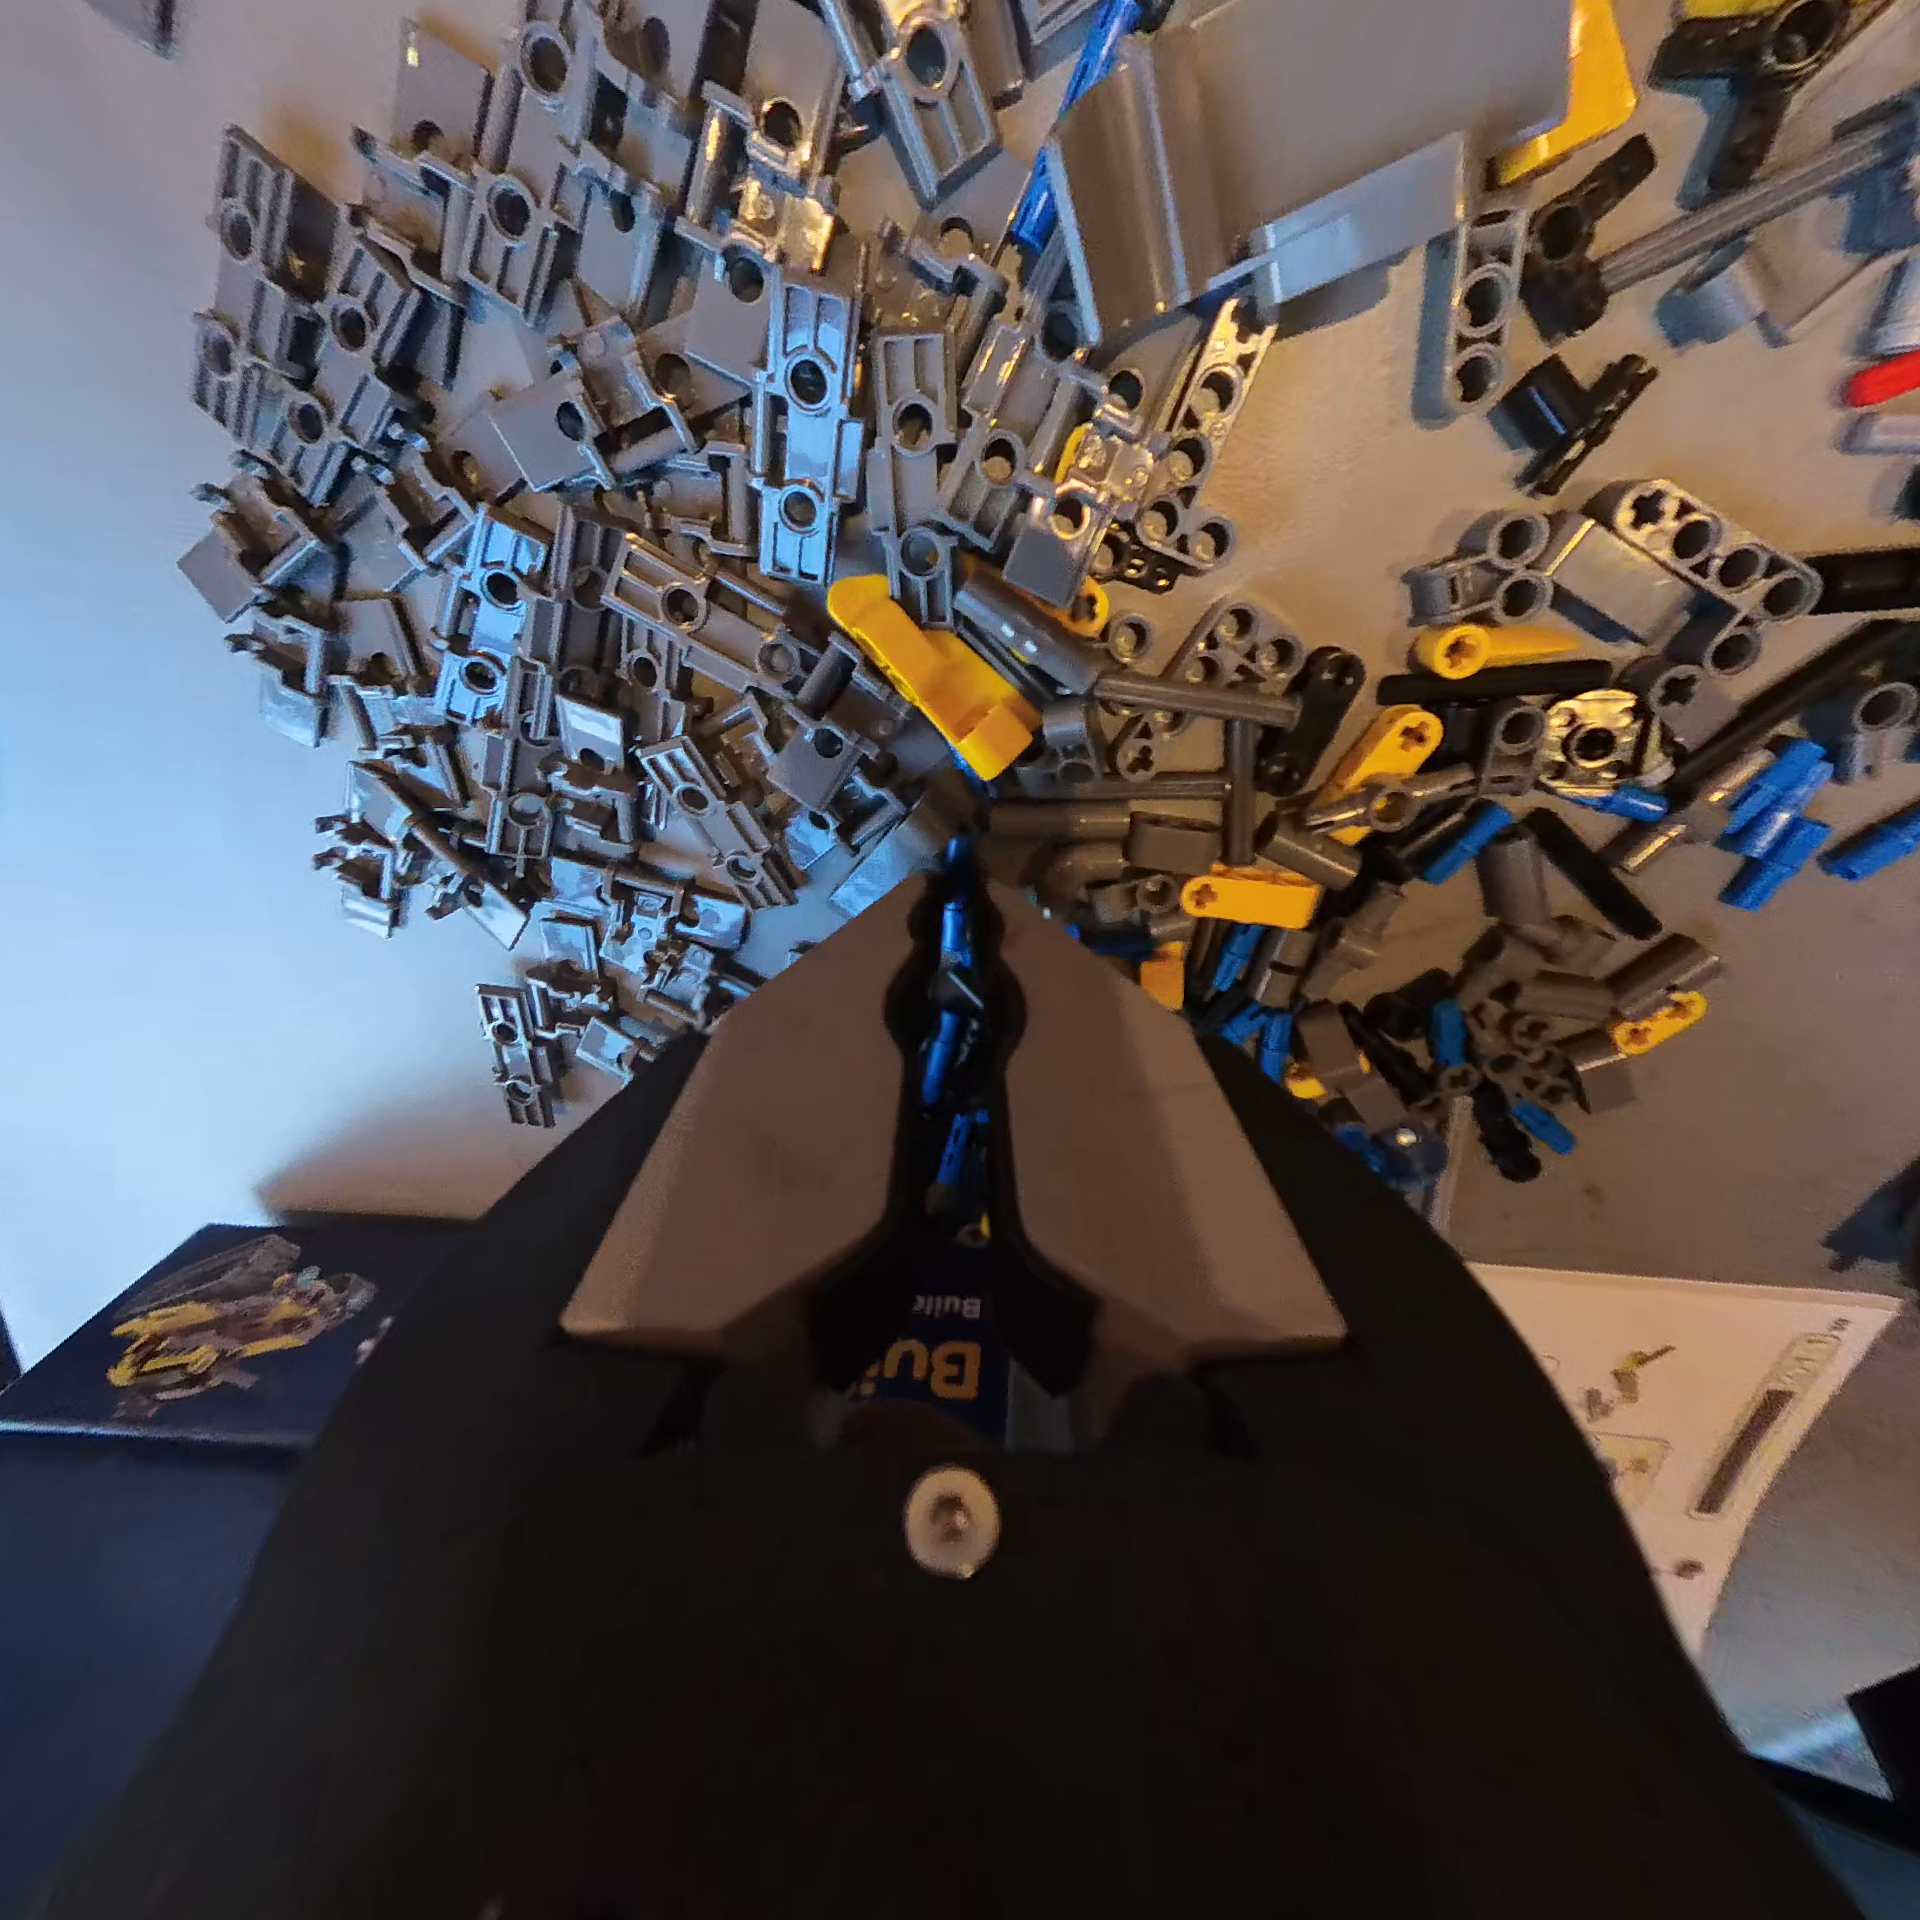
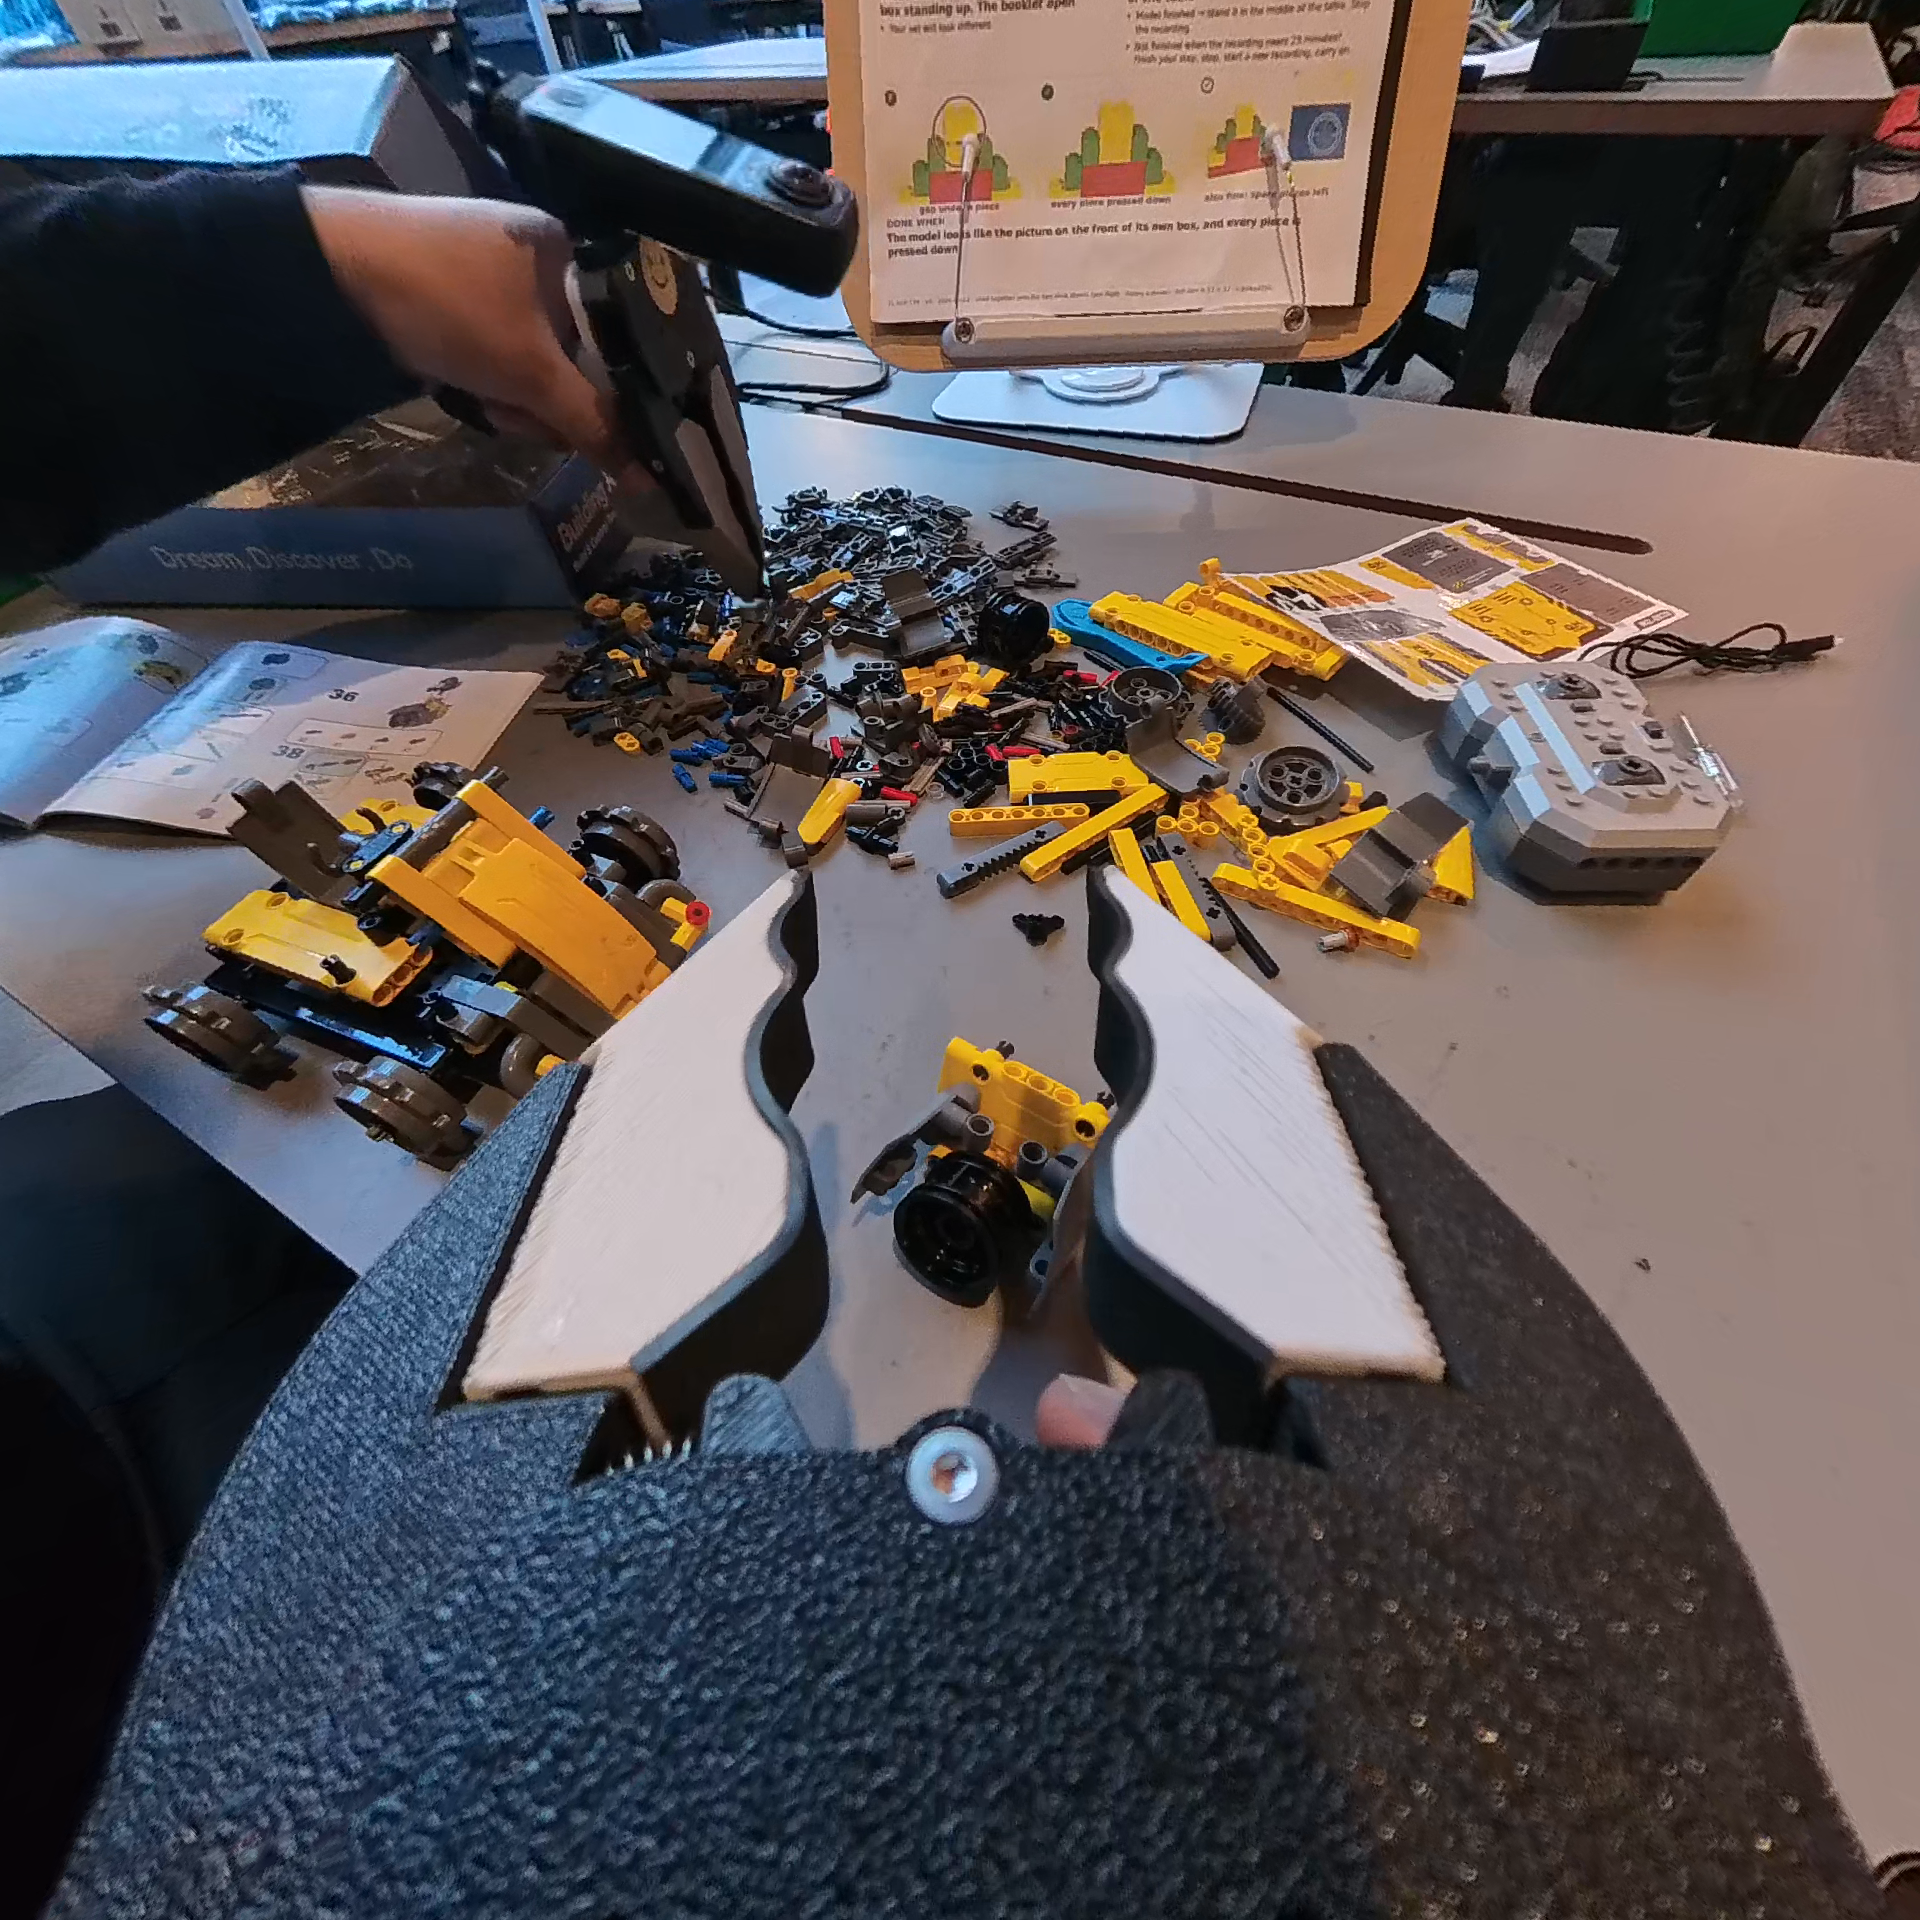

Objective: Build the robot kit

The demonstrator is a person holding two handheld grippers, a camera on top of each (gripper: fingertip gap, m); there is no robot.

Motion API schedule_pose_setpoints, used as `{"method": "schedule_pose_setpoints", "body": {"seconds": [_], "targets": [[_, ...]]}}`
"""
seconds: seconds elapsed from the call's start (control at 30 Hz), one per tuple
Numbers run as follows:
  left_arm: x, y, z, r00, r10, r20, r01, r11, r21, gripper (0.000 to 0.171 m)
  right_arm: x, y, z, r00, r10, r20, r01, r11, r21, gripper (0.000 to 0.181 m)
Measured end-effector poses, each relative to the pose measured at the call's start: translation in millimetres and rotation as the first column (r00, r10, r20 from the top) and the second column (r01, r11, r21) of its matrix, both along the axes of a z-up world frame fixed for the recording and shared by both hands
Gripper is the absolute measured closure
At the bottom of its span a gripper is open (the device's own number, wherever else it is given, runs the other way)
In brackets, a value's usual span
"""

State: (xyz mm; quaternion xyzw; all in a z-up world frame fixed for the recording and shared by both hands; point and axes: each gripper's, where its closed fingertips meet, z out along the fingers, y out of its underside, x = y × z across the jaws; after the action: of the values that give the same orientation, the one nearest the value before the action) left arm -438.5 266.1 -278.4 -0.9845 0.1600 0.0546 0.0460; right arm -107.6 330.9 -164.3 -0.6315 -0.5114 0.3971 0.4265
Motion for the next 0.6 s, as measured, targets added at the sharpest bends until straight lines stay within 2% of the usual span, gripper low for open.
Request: {"method": "schedule_pose_setpoints", "body": {"seconds": [0.17,0.23,0.27,0.3,0.33,0.4,0.43,0.47,0.6], "targets": [[9,2,25,1.0,0.002,0.021,-0.005,0.993,0.12,0.169,0,-4,5,1.0,0.006,-0.007,-0.006,1.0,0.006,0.13],[27,5,47,0.995,-0.036,0.089,0.014,0.97,0.242,0.169,0,-8,9,1.0,0.018,-0.016,-0.018,1.0,0.01,0.129],[43,6,61,0.987,-0.092,0.133,0.044,0.944,0.328,0.169,-1,-12,12,0.999,0.028,-0.024,-0.027,1.0,0.012,0.13],[63,7,78,0.97,-0.179,0.162,0.093,0.897,0.432,0.169,-2,-17,15,0.999,0.042,-0.033,-0.042,0.999,0.008,0.131],[86,6,97,0.943,-0.288,0.167,0.154,0.823,0.546,0.169,-3,-24,19,0.997,0.066,-0.047,-0.066,0.998,-0.003,0.135],[135,-8,131,0.877,-0.472,0.087,0.261,0.622,0.738,0.169,-9,-43,28,0.986,0.139,-0.088,-0.143,0.989,-0.041,0.146],[154,-17,142,0.857,-0.516,0.017,0.309,0.538,0.784,0.169,-13,-55,33,0.977,0.181,-0.109,-0.188,0.98,-0.061,0.15],[169,-25,149,0.846,-0.531,-0.047,0.347,0.482,0.804,0.169,-16,-66,39,0.967,0.221,-0.128,-0.232,0.97,-0.078,0.153],[227,-53,169,0.805,-0.558,-0.203,0.433,0.318,0.844,0.17,-30,-107,57,0.931,0.324,-0.17,-0.341,0.937,-0.079,0.154]]}}
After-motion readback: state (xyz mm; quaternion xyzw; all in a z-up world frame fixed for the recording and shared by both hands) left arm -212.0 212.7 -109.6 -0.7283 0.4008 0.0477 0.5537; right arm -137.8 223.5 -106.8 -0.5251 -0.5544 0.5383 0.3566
